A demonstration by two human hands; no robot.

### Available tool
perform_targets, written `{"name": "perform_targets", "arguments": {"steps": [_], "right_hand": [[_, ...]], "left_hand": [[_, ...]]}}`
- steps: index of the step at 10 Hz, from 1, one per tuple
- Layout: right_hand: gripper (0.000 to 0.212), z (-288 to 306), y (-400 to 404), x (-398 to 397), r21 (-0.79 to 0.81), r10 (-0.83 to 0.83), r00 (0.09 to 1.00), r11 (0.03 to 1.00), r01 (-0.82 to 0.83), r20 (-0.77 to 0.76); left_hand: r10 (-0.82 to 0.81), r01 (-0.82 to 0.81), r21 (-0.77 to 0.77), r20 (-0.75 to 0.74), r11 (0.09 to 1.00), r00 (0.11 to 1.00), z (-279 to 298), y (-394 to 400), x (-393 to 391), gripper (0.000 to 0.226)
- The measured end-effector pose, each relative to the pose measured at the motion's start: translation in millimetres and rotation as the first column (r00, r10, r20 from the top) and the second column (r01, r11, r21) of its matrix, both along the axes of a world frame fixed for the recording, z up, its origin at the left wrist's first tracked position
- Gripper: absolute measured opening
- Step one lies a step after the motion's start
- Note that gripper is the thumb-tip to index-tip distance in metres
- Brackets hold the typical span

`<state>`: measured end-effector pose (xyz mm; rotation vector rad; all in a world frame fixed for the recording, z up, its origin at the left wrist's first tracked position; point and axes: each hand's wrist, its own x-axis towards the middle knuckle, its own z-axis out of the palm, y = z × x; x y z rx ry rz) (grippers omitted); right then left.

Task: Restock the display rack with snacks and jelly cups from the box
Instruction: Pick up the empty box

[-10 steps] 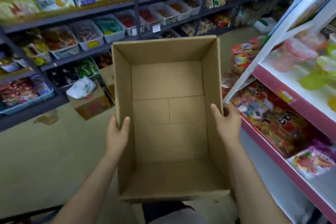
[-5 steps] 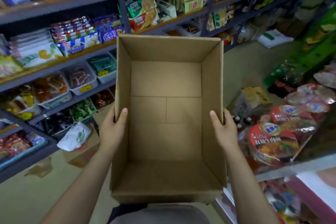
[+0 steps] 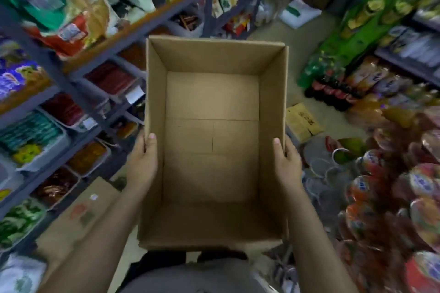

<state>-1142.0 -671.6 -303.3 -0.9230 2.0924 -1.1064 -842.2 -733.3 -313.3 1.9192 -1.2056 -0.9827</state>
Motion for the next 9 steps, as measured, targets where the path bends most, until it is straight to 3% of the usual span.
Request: {"name": "perform_targets", "arguments": {"steps": [1,3,6,8,9], "right_hand": [[0.053,2,-38,-30,0.019,-0.121,0.993,0.993,0.121,-0.005],[0.043,-34,-138,-94,0.061,-0.255,0.967,0.966,0.252,0.029],[0.045,-103,-290,-163,0.178,-0.286,0.954,0.947,0.268,0.086],[0.044,-136,-348,-177,0.334,-0.229,0.972,0.921,0.198,0.055],[0.037,-130,-359,-155,0.308,-0.146,0.986,0.945,0.114,0.081]], "left_hand": [[-0.101,0.104,0.057,-0.059,0.993,0.993,-1,-54,-41,0.055],[-0.216,0.214,0.133,-0.001,0.968,0.976,-23,-189,-109,0.062],[-0.333,0.305,0.172,0.161,0.937,0.929,-73,-363,-183,0.056],[-0.473,0.435,0.270,0.092,0.859,0.876,-125,-426,-183,0.060],[-0.542,0.509,0.272,0.062,0.817,0.838,-123,-427,-188,0.054]]}}
